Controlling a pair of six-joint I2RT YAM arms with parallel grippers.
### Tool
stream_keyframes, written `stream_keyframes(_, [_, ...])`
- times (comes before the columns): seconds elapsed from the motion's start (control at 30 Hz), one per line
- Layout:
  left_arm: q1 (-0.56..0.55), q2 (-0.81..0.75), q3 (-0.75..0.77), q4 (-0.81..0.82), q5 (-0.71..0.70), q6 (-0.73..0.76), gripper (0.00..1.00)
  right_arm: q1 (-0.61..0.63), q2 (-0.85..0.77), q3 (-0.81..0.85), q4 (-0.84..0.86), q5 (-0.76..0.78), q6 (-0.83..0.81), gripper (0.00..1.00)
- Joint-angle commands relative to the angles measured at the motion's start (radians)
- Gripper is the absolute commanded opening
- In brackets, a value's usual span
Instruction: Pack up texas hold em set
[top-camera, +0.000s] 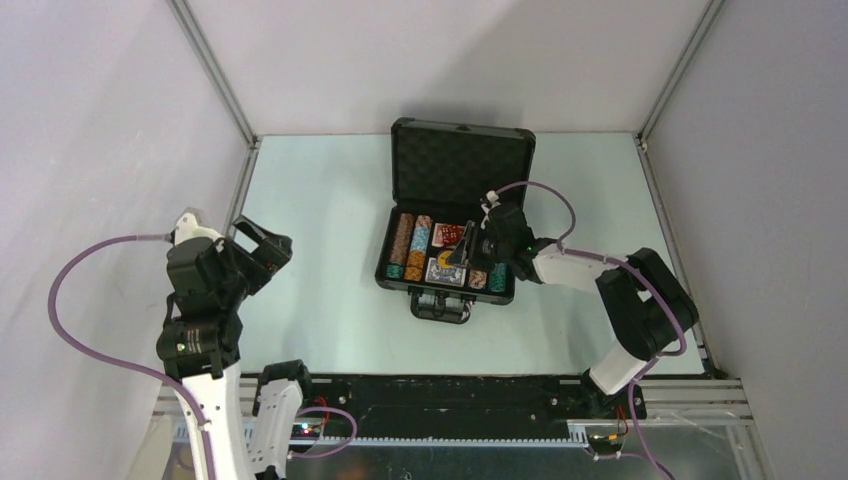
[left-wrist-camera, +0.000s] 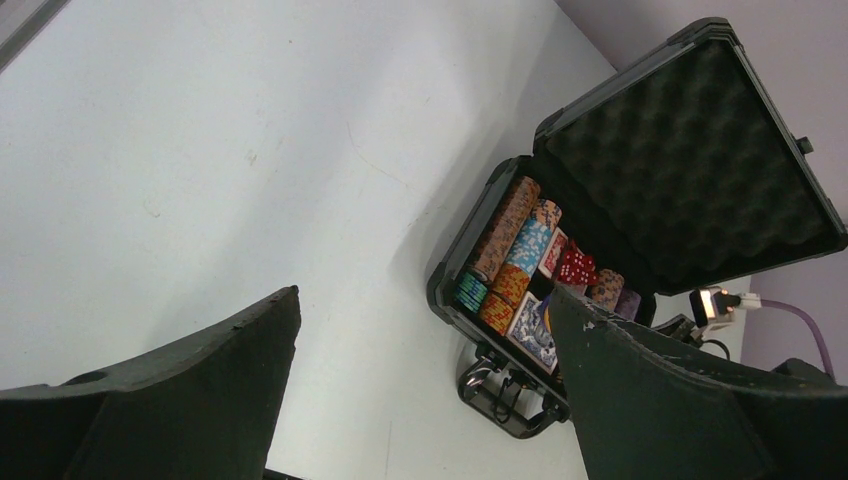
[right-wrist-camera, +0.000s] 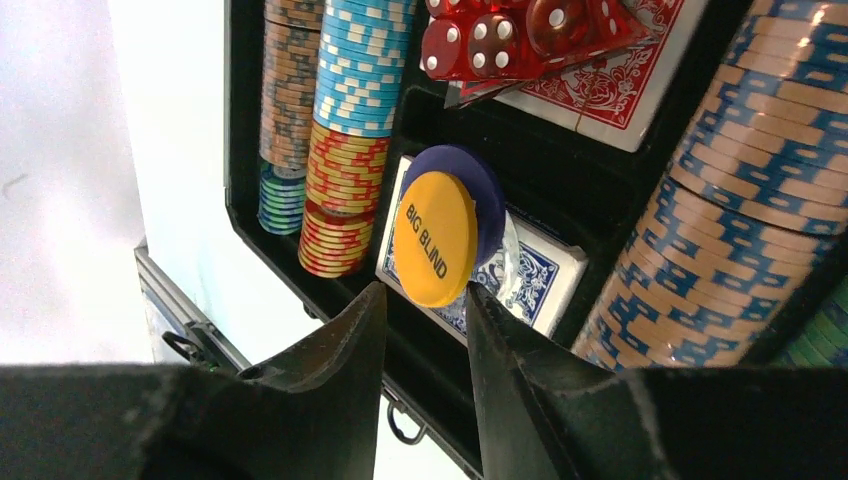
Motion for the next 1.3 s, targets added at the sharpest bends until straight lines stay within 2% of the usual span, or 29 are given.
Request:
stream_keyframes(0.0, [0.001, -0.008, -0.006, 0.032, 0.022, 0.004, 0.98, 0.008, -0.097, 0.01, -0.069, 0.062, -0.045, 0.4])
stream_keyframes(0.33, [0.0, -0.008, -0.015, 0.042, 0.022, 0.002, 0.98, 0.013, -0.257, 0.021, -0.25, 0.206, -0.141, 0.48])
stream_keyframes(0.4, [0.0, -0.006, -0.025, 0.048, 0.023, 0.001, 0.98, 0.001, -0.299, 0.06, -0.297, 0.281, -0.182, 0.48])
stream_keyframes(0.53, [0.0, 0.01, -0.051, 0.06, 0.028, 0.006, 0.98, -0.069, -0.295, 0.26, -0.438, 0.307, -0.246, 0.48])
stream_keyframes(0.67, [0.0, 0.019, -0.08, 0.079, 0.023, 0.013, 0.98, -0.131, -0.161, 0.56, -0.517, 0.295, -0.29, 0.47])
stream_keyframes(0.73, [0.0, 0.024, -0.088, 0.085, 0.02, 0.016, 0.98, -0.155, -0.073, 0.776, -0.542, 0.304, -0.319, 0.48])
stream_keyframes(0.77, [0.0, 0.027, -0.089, 0.088, 0.019, 0.016, 0.98, -0.158, -0.042, 0.823, -0.542, 0.303, -0.325, 0.48])
stream_keyframes(0.9, [0.001, 0.026, -0.101, 0.098, 0.027, 0.017, 0.98, -0.208, 0.161, 1.1, -0.564, 0.255, -0.295, 0.5])
stream_keyframes(0.93, [0.001, 0.025, -0.103, 0.1, 0.028, 0.016, 0.98, -0.229, 0.243, 1.215, -0.582, 0.246, -0.269, 0.5])
stream_keyframes(0.97, [0.001, 0.023, -0.107, 0.1, 0.031, 0.016, 0.98, -0.24, 0.285, 1.274, -0.639, 0.225, -0.255, 0.5])
stream_keyframes(1.03, [0.001, 0.019, -0.113, 0.101, 0.034, 0.017, 0.98, -0.271, 0.477, 1.49, -0.746, 0.177, -0.21, 0.5])
stream_keyframes(1.07, [0.001, 0.015, -0.116, 0.103, 0.033, 0.018, 0.98, -0.29, 0.525, 1.625, -0.786, 0.153, -0.179, 0.5])
stream_keyframes(1.13, [0.0, 0.012, -0.125, 0.102, 0.031, 0.02, 0.98, -0.317, 0.627, 1.785, -0.891, 0.087, -0.131, 0.49])
stream_keyframes(1.2, [0.0, 0.012, -0.131, 0.104, 0.03, 0.023, 0.98, -0.337, 0.643, 1.778, -0.923, 0.054, -0.1, 0.49])
stream_keyframes(1.27, [0.0, 0.016, -0.139, 0.104, 0.035, 0.029, 0.98, -0.349, 0.596, 1.651, -0.874, 0.037, -0.085, 0.49])
